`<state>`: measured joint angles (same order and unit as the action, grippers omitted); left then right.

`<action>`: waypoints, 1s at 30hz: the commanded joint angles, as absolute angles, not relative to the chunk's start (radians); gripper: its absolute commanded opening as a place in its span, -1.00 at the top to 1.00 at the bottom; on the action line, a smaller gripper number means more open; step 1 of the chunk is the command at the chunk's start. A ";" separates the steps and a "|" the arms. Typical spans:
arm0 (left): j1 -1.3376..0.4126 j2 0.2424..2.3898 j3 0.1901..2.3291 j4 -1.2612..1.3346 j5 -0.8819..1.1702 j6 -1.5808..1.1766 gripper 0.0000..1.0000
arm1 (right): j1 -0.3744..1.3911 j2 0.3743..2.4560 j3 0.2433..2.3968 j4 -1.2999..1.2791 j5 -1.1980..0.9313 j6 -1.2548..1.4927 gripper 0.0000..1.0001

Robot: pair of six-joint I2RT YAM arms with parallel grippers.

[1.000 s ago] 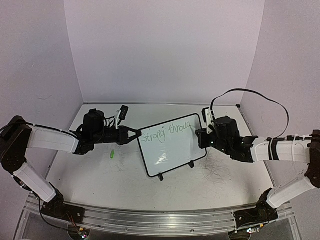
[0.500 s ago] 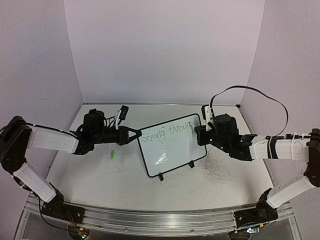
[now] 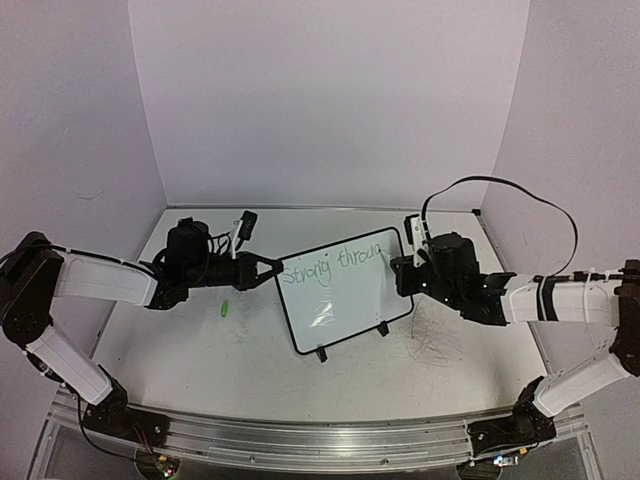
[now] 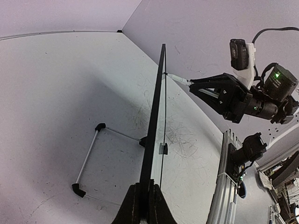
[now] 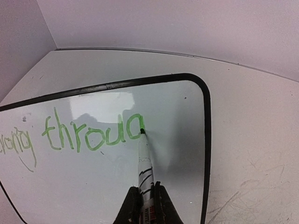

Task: Write a sentence on the whiteboard

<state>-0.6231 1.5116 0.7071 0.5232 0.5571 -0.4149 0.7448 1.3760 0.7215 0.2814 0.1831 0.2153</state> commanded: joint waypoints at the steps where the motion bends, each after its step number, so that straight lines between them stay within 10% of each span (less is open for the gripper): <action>1: -0.628 1.534 0.705 0.394 0.486 -0.342 1.00 | 0.741 1.360 0.691 0.242 0.161 0.234 1.00; 30: -0.627 1.527 0.702 0.391 0.486 -0.345 1.00 | 0.770 1.357 0.690 0.250 0.112 0.221 1.00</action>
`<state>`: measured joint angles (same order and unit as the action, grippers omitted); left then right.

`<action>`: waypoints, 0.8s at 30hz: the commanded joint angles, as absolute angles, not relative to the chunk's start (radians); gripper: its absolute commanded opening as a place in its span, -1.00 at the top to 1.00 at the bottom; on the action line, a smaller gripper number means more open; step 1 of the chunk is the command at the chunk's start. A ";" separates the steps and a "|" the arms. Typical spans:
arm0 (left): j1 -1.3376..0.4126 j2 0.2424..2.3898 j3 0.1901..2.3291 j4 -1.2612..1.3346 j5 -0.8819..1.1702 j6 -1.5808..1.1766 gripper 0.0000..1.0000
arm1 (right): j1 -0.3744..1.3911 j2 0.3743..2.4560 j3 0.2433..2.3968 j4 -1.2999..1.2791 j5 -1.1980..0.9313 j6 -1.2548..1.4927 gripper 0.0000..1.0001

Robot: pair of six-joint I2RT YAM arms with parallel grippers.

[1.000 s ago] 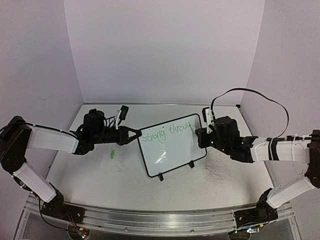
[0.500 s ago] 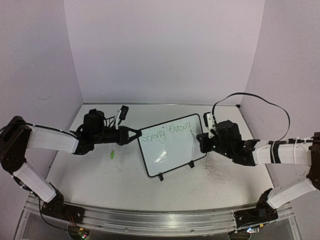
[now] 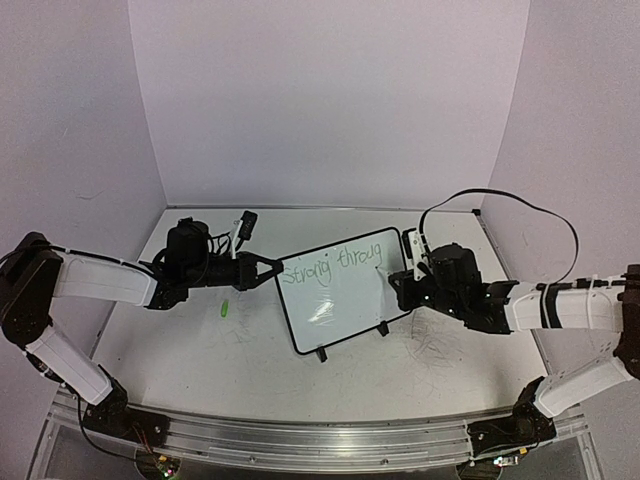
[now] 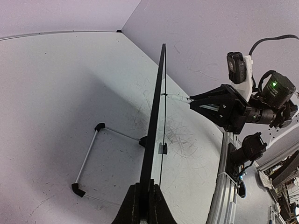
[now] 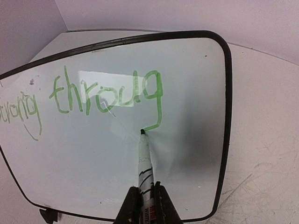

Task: Write a sentence on the whiteboard

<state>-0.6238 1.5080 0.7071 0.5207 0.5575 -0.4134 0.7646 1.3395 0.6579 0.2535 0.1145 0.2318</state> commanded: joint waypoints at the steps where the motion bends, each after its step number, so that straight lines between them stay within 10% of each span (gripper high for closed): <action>1: -0.627 1.529 0.702 0.391 0.487 -0.345 1.00 | 0.770 1.358 0.696 0.251 0.116 0.221 1.00; 24: -0.628 1.517 0.697 0.388 0.483 -0.337 1.00 | 0.710 1.348 0.785 0.302 0.155 0.178 1.00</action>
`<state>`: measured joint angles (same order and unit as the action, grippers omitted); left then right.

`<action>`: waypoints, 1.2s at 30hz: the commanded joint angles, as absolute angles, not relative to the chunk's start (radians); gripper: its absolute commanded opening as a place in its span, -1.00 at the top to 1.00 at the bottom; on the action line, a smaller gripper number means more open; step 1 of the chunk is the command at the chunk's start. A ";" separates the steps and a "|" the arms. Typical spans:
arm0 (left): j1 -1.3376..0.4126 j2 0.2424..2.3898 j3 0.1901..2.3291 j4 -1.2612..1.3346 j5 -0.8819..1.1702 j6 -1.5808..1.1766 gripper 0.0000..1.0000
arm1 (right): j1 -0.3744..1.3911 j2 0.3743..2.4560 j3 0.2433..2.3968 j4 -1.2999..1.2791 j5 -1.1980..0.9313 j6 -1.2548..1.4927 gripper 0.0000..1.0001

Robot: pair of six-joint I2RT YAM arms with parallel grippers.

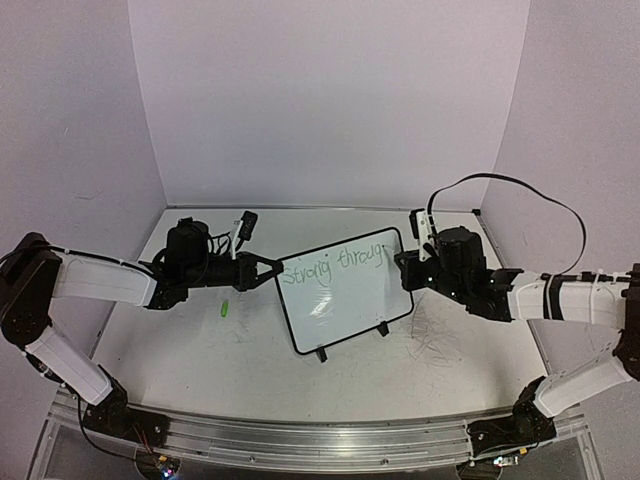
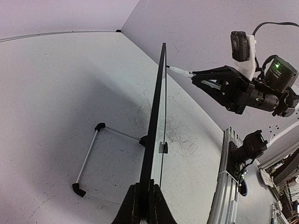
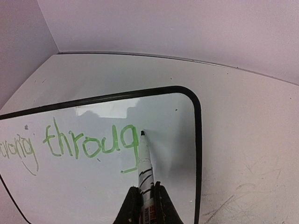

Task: Write a sentence on the whiteboard

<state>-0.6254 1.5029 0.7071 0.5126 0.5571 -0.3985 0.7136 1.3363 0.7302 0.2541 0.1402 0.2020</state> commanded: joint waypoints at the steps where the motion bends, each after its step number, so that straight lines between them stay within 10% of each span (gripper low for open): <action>1: -0.628 1.517 0.697 0.388 0.483 -0.336 1.00 | 0.710 1.348 0.786 0.302 0.158 0.179 1.00; 36: -0.627 1.527 0.696 0.388 0.481 -0.333 1.00 | 0.706 1.360 0.733 0.263 0.145 0.218 1.00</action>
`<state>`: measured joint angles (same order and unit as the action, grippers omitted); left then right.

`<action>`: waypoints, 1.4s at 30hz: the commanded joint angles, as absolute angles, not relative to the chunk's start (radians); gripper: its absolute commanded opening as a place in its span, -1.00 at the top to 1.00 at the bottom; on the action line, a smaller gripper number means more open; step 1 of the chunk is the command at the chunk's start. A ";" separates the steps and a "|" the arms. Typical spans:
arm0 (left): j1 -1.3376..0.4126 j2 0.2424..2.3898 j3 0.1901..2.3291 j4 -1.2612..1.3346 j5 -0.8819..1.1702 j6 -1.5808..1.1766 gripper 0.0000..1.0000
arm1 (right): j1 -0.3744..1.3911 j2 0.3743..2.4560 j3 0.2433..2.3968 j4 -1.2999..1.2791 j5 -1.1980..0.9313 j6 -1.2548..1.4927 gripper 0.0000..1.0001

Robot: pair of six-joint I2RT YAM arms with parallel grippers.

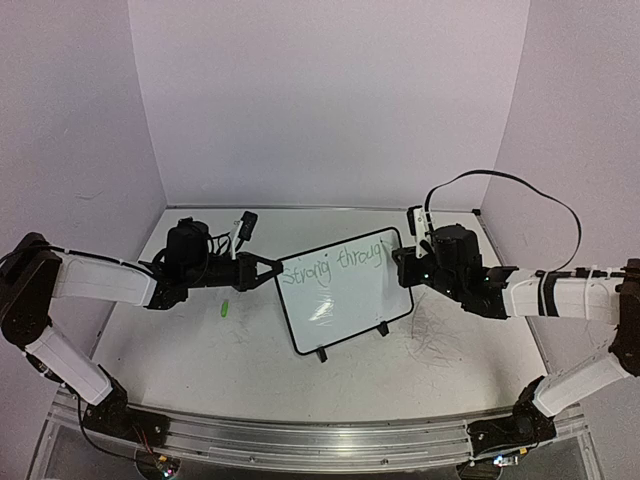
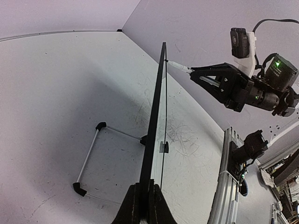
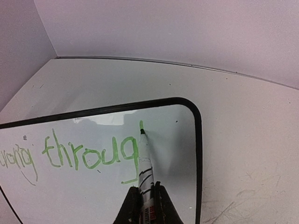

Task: Write a sentence on the whiteboard

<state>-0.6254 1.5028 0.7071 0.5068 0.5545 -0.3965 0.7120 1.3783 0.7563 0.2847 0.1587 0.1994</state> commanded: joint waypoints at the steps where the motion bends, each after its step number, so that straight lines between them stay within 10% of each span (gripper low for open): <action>1: -0.627 1.526 0.696 0.388 0.481 -0.333 1.00 | 0.706 1.358 0.728 0.261 0.143 0.220 1.00; 42: -0.628 1.517 0.693 0.382 0.483 -0.333 1.00 | 0.706 1.402 0.779 0.314 0.202 0.236 1.00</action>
